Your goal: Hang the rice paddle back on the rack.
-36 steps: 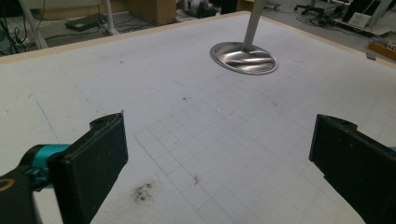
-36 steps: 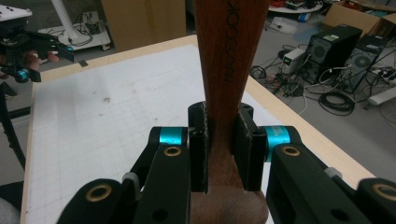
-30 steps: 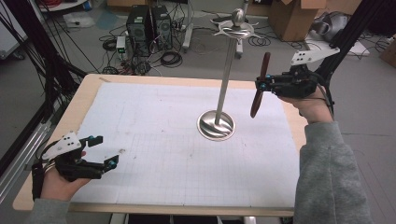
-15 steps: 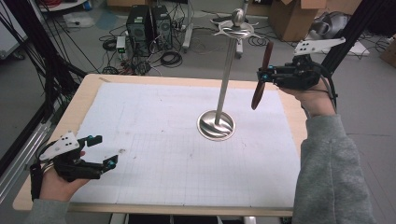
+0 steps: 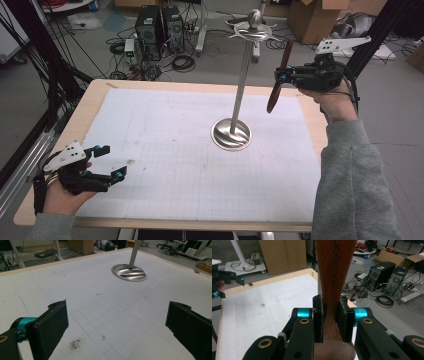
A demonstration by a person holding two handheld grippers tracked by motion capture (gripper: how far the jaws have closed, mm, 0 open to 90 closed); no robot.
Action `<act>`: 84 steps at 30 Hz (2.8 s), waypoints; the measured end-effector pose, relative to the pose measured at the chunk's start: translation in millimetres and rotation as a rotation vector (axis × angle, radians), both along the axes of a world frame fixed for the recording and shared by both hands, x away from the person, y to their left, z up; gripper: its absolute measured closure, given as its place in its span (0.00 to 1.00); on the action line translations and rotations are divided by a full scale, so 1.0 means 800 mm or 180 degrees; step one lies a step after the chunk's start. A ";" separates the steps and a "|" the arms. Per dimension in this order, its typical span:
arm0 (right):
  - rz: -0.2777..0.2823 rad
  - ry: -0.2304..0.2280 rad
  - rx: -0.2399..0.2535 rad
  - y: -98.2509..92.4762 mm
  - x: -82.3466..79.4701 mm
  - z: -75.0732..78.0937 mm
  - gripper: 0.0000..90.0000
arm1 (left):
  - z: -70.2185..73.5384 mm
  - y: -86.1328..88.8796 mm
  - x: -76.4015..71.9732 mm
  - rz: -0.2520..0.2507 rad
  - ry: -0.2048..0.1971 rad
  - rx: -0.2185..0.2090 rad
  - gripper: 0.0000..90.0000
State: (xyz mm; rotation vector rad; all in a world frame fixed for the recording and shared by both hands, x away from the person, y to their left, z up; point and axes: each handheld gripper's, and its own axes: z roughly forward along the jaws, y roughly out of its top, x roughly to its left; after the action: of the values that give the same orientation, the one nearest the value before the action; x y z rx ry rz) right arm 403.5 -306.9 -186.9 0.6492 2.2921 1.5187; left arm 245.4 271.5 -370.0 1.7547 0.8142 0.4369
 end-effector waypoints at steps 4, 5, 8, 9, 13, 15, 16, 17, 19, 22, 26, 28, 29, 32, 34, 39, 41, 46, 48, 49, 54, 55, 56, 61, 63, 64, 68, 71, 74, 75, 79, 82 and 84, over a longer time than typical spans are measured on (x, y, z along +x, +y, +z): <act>-0.0014 0.0004 0.0061 0.003 0.004 0.001 0.86 | 0.001 0.001 0.000 -0.0007 -0.0005 -0.0002 0.05; -0.0008 0.0012 0.0070 0.005 0.005 0.001 0.86 | 0.001 0.001 -0.001 -0.0006 -0.0007 -0.0011 0.05; 0.0007 -0.0002 0.0076 0.007 0.006 0.002 0.86 | 0.001 0.003 -0.001 -0.0002 -0.0011 -0.0013 0.05; 0.0009 -0.0004 0.0089 0.006 0.006 0.003 0.86 | 0.001 0.003 -0.001 -0.0004 -0.0008 -0.0015 0.05; 0.0017 0.0012 0.0101 0.007 0.007 0.003 0.86 | 0.002 0.003 -0.001 -0.0003 -0.0009 -0.0019 0.06; 0.0020 0.0013 0.0097 0.007 0.006 0.003 0.86 | 0.002 0.003 -0.001 0.0001 -0.0006 -0.0026 0.05; 0.0026 0.0001 0.0100 0.007 0.006 0.003 0.86 | 0.002 0.003 -0.001 0.0001 -0.0005 -0.0024 0.05; 0.0026 0.0003 0.0108 0.007 0.006 0.003 0.86 | 0.002 0.003 -0.001 0.0002 0.0000 -0.0012 0.05; 0.0032 0.0011 0.0124 0.008 0.007 0.003 0.86 | 0.001 0.004 -0.001 0.0013 0.0002 -0.0013 0.05; 0.0025 0.0010 0.0109 0.011 0.008 0.005 0.86 | 0.001 0.006 -0.002 0.0033 -0.0005 -0.0033 0.05; 0.0017 -0.0001 0.0095 0.015 0.010 0.005 0.86 | 0.002 0.008 -0.002 0.0042 0.0000 -0.0047 0.05; -0.0008 0.0022 0.0086 0.016 0.012 0.004 0.86 | 0.002 0.009 -0.002 0.0045 0.0011 -0.0049 0.05; -0.0020 0.0032 0.0085 0.017 0.013 0.004 0.86 | 0.002 0.009 -0.002 0.0041 0.0004 -0.0043 0.05; -0.0005 0.0022 0.0092 0.020 0.014 0.003 0.86 | 0.003 0.010 -0.002 0.0043 0.0000 -0.0055 0.05; -0.0007 0.0018 0.0090 0.022 0.015 0.003 0.86 | 0.003 0.010 -0.002 0.0053 0.0002 -0.0066 0.05; -0.0011 0.0023 0.0083 0.025 0.017 0.002 0.86 | 0.002 0.010 -0.002 0.0054 0.0019 -0.0052 0.05; -0.0008 0.0033 0.0075 0.026 0.017 0.002 0.86 | 0.002 0.009 -0.002 0.0046 0.0012 -0.0048 0.05; -0.0016 0.0029 0.0070 0.030 0.019 0.002 0.86 | 0.003 0.010 -0.002 0.0044 0.0007 -0.0058 0.05; -0.0003 0.0027 0.0073 0.031 0.020 0.002 0.86 | 0.003 0.011 -0.002 0.0048 0.0005 -0.0056 0.05; -0.0007 0.0011 0.0074 0.031 0.020 0.002 0.86 | 0.003 0.011 -0.002 0.0046 0.0006 -0.0057 0.05; -0.0029 0.0021 0.0095 0.031 0.021 0.001 0.86 | 0.003 0.010 -0.002 0.0039 0.0014 -0.0062 0.05; -0.0028 0.0009 0.0088 0.032 0.022 0.001 0.86 | 0.003 0.010 -0.002 0.0037 0.0016 -0.0061 0.05; -0.0029 0.0015 0.0074 0.032 0.022 0.001 0.86 | 0.003 0.010 -0.002 0.0035 0.0014 -0.0055 0.05; -0.0031 0.0021 0.0083 0.034 0.022 -0.001 0.86 | 0.002 0.009 -0.002 0.0038 0.0010 -0.0054 0.05; -0.0023 -0.0013 0.0089 0.034 0.023 -0.001 0.86 | 0.002 0.009 -0.002 0.0033 0.0012 -0.0055 0.05; -0.0027 -0.0015 0.0096 0.034 0.023 -0.002 0.86 | 0.002 0.009 -0.002 0.0039 0.0010 -0.0053 0.05; -0.0031 -0.0020 0.0100 0.035 0.021 -0.003 0.83 | 0.002 0.008 -0.002 0.0034 0.0013 -0.0053 0.05; -0.0045 -0.0066 -0.0005 0.038 0.018 -0.005 0.75 | 0.002 0.008 -0.001 0.0034 0.0012 -0.0047 0.05; -0.0057 -0.0117 -0.0059 0.042 0.016 -0.006 0.66 | 0.002 0.007 -0.001 0.0034 0.0013 -0.0049 0.06; -0.0068 -0.0099 -0.0061 0.043 0.014 -0.006 0.63 | 0.002 0.007 -0.001 0.0031 0.0012 -0.0048 0.05; -0.0104 -0.0132 -0.0018 0.044 0.013 -0.009 0.50 | 0.003 0.006 0.000 0.0026 0.0001 -0.0055 0.05; -0.0113 -0.0157 0.0015 0.043 0.012 -0.013 0.41 | 0.003 0.005 0.000 0.0024 0.0011 -0.0041 0.05; -0.0108 -0.0168 0.0025 0.040 0.012 -0.016 0.34 | 0.002 0.004 0.001 0.0023 0.0022 -0.0037 0.05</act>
State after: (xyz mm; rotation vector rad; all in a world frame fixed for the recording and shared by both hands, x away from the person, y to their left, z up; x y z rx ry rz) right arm 413.0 -274.5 -200.1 0.6393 2.2262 1.5119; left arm 246.1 275.0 -368.2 1.7438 0.8268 0.4302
